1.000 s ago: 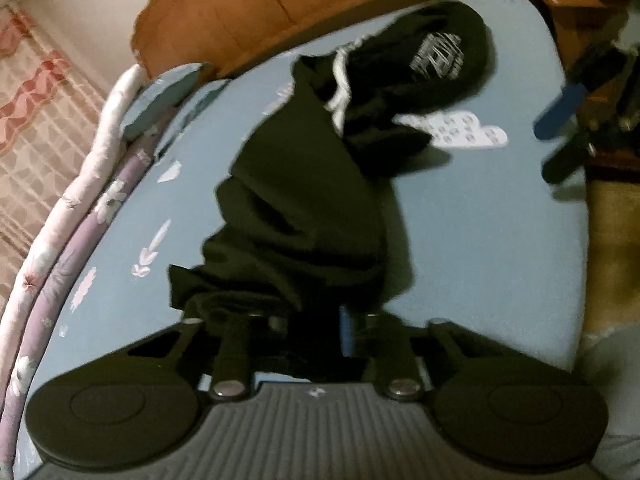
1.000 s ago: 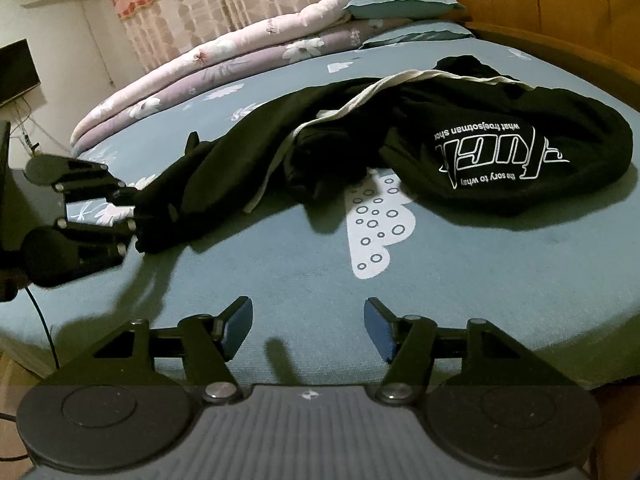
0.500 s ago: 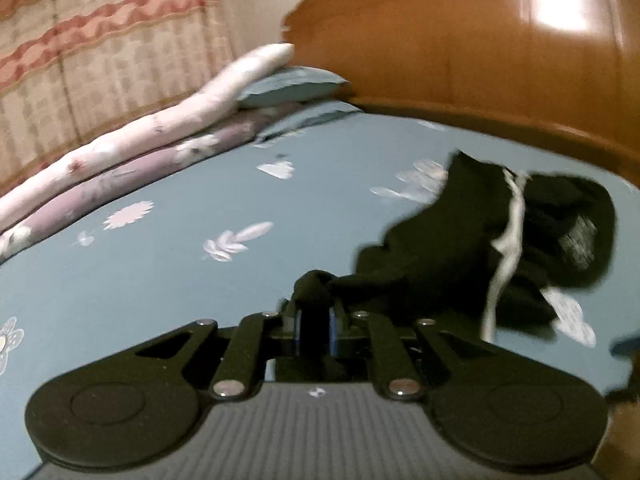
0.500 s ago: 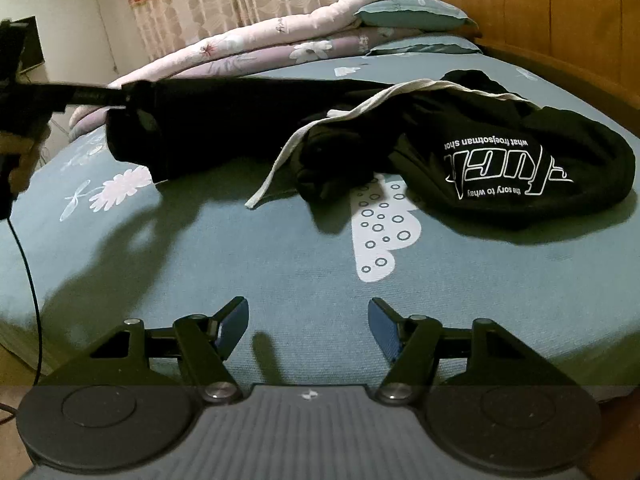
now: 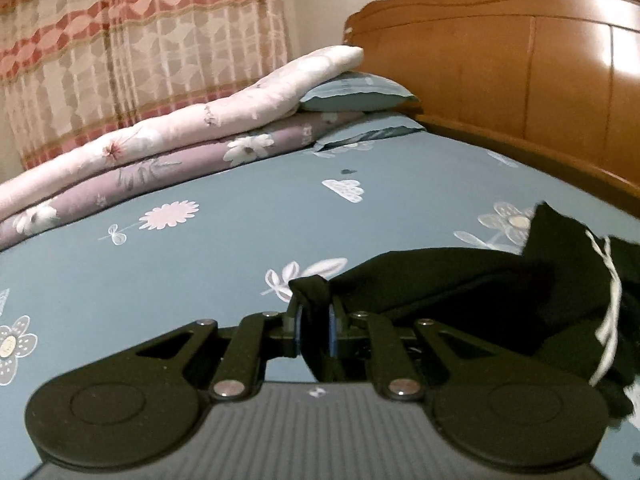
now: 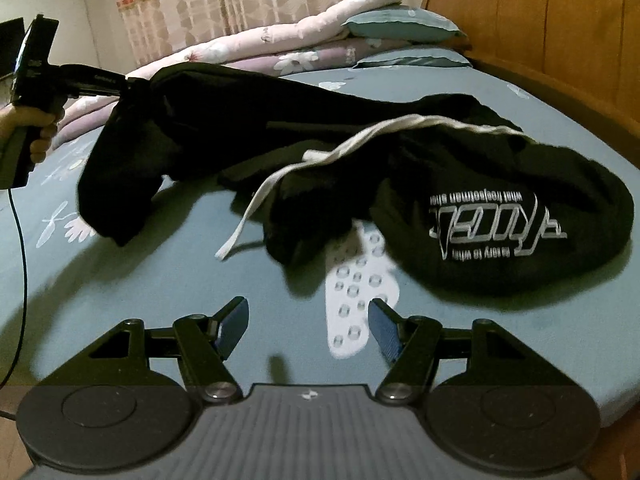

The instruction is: Fold clothes

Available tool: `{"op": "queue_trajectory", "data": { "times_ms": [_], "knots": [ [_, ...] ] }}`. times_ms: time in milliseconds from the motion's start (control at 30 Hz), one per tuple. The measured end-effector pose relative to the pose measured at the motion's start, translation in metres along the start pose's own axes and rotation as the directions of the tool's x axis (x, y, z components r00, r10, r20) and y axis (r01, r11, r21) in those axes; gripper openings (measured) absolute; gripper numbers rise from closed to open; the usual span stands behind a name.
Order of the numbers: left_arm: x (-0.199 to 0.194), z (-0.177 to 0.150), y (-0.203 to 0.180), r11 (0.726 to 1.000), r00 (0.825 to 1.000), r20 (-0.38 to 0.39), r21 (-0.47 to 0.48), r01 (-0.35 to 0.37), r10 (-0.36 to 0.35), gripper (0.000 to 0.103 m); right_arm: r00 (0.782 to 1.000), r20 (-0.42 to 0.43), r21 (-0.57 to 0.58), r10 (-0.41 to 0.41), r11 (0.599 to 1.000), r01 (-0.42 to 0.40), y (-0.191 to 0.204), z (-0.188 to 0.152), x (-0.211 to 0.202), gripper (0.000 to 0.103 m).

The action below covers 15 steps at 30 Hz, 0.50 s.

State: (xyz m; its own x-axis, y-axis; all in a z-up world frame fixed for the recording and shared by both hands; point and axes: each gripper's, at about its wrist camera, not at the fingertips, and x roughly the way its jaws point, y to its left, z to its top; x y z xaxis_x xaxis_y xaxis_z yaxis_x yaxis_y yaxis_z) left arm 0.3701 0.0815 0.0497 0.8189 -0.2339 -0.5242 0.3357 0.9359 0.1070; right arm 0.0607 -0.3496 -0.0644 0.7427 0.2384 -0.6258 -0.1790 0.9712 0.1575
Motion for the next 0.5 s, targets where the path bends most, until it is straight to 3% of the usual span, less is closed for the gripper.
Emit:
{"op": "queue_trajectory", "data": {
  "times_ms": [500],
  "knots": [
    [0.096,0.036,0.051,0.998,0.996,-0.084,-0.062,-0.029,0.024,0.010,1.000,-0.021,-0.005,-0.015,1.000,0.015,-0.015,0.063,0.045,0.071]
  ]
}}
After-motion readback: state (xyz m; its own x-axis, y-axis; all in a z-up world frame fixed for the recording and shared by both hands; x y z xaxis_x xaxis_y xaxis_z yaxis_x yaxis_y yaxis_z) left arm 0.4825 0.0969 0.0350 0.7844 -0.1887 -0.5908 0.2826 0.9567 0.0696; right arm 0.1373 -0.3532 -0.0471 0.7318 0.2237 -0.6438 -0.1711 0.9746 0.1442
